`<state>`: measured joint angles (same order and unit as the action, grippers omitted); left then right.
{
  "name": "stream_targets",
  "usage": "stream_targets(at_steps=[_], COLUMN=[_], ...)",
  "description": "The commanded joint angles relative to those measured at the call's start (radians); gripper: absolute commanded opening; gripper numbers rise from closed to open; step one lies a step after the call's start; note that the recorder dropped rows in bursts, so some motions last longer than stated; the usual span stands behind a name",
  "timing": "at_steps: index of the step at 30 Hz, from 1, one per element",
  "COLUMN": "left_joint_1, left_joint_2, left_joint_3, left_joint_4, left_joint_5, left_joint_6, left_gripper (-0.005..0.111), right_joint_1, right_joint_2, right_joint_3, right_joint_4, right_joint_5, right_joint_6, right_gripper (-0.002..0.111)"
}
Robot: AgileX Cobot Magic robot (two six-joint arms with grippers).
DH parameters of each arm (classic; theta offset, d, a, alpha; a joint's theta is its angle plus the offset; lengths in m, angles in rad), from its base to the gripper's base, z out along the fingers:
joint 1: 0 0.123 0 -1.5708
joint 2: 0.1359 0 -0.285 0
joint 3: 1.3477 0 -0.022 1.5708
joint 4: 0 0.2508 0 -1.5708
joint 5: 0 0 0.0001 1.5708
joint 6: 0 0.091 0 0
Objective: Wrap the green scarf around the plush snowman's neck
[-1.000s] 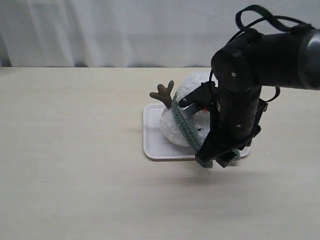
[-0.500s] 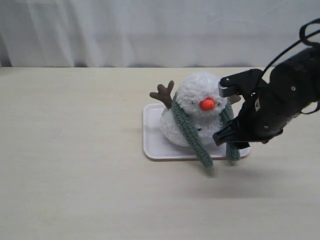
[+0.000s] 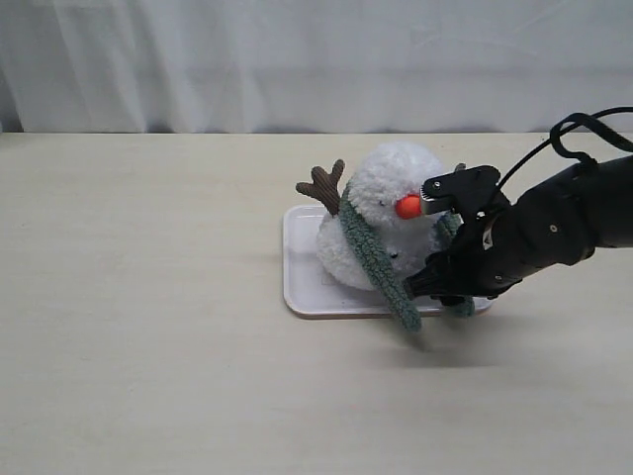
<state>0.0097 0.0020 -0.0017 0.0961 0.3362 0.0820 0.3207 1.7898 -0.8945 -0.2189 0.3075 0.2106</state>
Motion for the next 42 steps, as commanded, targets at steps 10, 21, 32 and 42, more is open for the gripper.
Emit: stream_targets(at_steps=[10, 21, 32, 42], left_joint_1=[0.001, 0.001, 0.001, 0.001], left_joint_2=[-0.002, -0.002, -0.002, -0.002], left_joint_3=[0.002, 0.002, 0.002, 0.002], left_joint_4=[-0.002, 0.001, 0.001, -0.004], left_joint_5=[-0.013, -0.014, -0.014, -0.012], left_joint_6=[0.000, 0.000, 0.000, 0.000], left_gripper=[0.000, 0.000, 0.000, 0.000], right_joint_1=[-0.028, -0.028, -0.028, -0.028], right_joint_2=[0.018, -0.098, -0.099, 0.004], right_joint_3=[0.003, -0.009, -0.047, -0.047], right_joint_4=[0.030, 0.155, 0.895, 0.895], right_joint_5=[-0.019, 0.185, 0.286, 0.253], right_joint_6=[0.006, -0.052, -0.614, -0.640], right_gripper=[0.020, 0.004, 0.004, 0.005])
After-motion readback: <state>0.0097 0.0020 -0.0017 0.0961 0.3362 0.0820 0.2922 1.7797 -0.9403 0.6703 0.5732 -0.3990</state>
